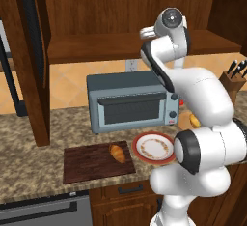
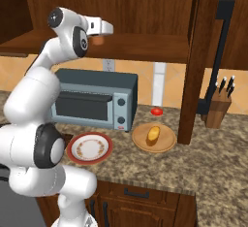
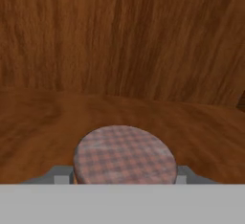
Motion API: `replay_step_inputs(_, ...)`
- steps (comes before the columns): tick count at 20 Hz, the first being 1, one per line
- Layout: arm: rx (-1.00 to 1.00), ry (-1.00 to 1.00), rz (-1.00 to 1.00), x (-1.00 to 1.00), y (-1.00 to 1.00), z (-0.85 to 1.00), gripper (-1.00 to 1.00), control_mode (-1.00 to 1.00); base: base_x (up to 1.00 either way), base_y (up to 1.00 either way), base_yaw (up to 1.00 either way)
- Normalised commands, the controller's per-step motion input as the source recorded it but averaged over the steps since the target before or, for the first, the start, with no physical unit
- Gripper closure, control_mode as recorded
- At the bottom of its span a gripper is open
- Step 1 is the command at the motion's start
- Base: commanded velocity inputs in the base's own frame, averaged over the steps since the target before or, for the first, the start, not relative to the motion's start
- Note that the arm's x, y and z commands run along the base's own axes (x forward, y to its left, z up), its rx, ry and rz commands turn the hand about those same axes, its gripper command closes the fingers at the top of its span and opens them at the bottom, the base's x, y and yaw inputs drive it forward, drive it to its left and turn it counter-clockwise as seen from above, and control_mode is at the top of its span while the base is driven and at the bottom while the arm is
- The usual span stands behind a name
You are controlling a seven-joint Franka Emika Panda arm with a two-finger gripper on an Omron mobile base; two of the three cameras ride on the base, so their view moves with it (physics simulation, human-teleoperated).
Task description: From the different types of pastries on the counter, select a croissant and place it on the cutting board. Then retrieve a jar of jam from the cabinet and place it alongside the croissant on the cutting board.
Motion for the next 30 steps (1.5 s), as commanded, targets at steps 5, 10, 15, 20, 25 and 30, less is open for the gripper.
replay_step_inputs(5, 0.00, -0.03, 0.00, -0.88, -0.12, 0.69, 1.00, -1.00, 0.00, 0.00, 0.00)
replay_step_inputs(10, -0.06, -0.25, 0.01, -1.00, 0.06, 0.27, 1.00, -1.00, 0.00, 0.00, 0.00)
replay_step_inputs(15, -0.17, -0.31, 0.12, -1.00, 0.38, -0.03, 1.00, -1.00, 0.00, 0.00, 0.00)
replay_step_inputs(20, -0.04, -0.06, 0.09, -1.00, 0.36, 0.00, 1.00, -1.00, 0.00, 0.00, 0.00)
replay_step_inputs(25, 0.00, 0.04, 0.01, -1.00, 0.31, 0.00, 1.00, -1.00, 0.00, 0.00, 0.00)
replay_step_inputs(30, -0.02, 0.11, 0.00, -1.00, 0.48, -0.24, 1.00, -1.00, 0.00, 0.00, 0.00)
